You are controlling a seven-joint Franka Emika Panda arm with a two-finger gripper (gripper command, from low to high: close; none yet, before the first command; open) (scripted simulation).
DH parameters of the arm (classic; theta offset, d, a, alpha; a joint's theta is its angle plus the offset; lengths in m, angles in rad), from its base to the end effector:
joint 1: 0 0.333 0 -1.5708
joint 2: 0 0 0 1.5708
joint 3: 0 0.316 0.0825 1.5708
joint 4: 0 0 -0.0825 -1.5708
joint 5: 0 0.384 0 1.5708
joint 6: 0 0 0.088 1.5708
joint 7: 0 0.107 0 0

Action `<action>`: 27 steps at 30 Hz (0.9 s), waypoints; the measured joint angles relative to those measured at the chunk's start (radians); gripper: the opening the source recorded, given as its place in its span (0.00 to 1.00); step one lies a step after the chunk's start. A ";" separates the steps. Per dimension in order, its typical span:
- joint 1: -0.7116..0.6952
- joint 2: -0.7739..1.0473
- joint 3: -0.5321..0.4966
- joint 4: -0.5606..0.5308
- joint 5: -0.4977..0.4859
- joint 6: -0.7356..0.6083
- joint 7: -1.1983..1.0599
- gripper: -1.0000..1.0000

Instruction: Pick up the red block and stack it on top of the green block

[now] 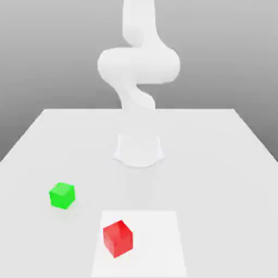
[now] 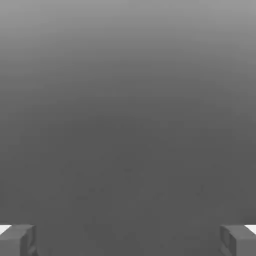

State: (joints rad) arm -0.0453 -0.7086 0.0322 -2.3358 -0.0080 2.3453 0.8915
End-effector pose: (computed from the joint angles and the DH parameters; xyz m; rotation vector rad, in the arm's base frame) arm 0.3819 -0.0011 0.6645 -2.4405 1.1805 -0.9387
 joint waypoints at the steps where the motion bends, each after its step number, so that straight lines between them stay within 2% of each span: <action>1: -0.019 0.039 0.013 -0.015 -0.004 0.020 0.040 0.50; 15: -0.199 0.552 0.119 -0.215 -0.070 0.272 0.567 0.50; 21: -0.219 0.765 0.110 -0.301 -0.042 0.381 0.751 0.50; 27: -0.182 0.980 0.061 -0.289 -0.090 0.550 0.825 0.50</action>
State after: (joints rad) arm -0.2275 0.2712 0.0932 -2.6251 -0.0979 2.8954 1.7162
